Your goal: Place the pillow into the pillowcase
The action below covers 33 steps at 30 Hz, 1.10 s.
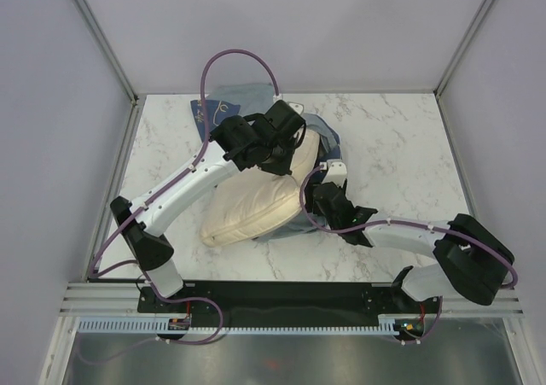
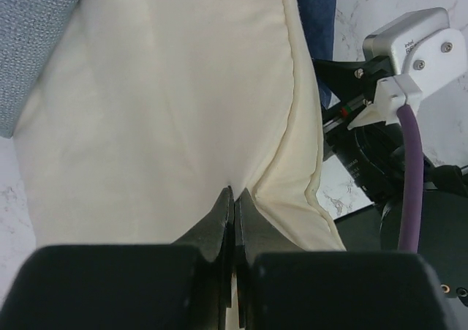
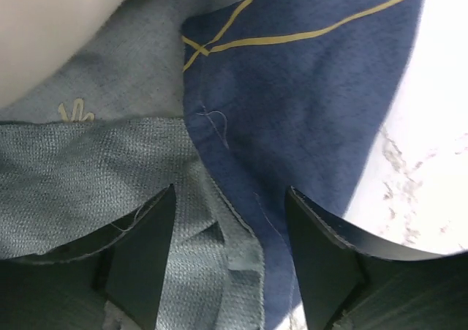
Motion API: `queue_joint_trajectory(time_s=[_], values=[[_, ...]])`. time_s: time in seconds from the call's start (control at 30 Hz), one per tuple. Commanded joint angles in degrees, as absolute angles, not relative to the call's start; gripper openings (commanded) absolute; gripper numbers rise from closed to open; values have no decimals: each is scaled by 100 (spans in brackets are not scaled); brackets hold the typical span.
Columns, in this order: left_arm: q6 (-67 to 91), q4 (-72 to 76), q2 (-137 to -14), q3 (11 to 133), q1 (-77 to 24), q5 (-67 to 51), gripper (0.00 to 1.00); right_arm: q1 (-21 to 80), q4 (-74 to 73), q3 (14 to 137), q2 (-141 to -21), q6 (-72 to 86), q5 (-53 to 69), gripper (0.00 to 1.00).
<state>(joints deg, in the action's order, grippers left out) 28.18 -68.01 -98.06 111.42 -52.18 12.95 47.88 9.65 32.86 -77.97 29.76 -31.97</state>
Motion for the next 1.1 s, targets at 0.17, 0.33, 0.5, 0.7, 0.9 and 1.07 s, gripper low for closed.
queue_joint_trajectory(time_s=[0.17,0.33,0.5,0.7,0.9,1.07], values=[[2602,-6486,-9431,11224,-5107,1169,2,4755,1538,3463,-8402,2944,-3032,60],[2575,-6495,-9431,11197,-5063,1160,2,4641,1371,3463,-8481,3093,-3155,39],[2593,-6486,-9457,11153,-5001,1169,2,4456,1222,3323,-8210,3348,-3182,1],[2575,-6469,-9571,11153,-4957,1178,2,4263,1231,2525,-6621,4023,-2980,0],[2610,-6434,-9747,11188,-4913,1257,2,4140,-538,2180,-4791,5236,-3620,0],[2654,-6390,-9896,11188,-4896,1275,2,4122,-2019,2241,-4403,6371,-4113,14]])
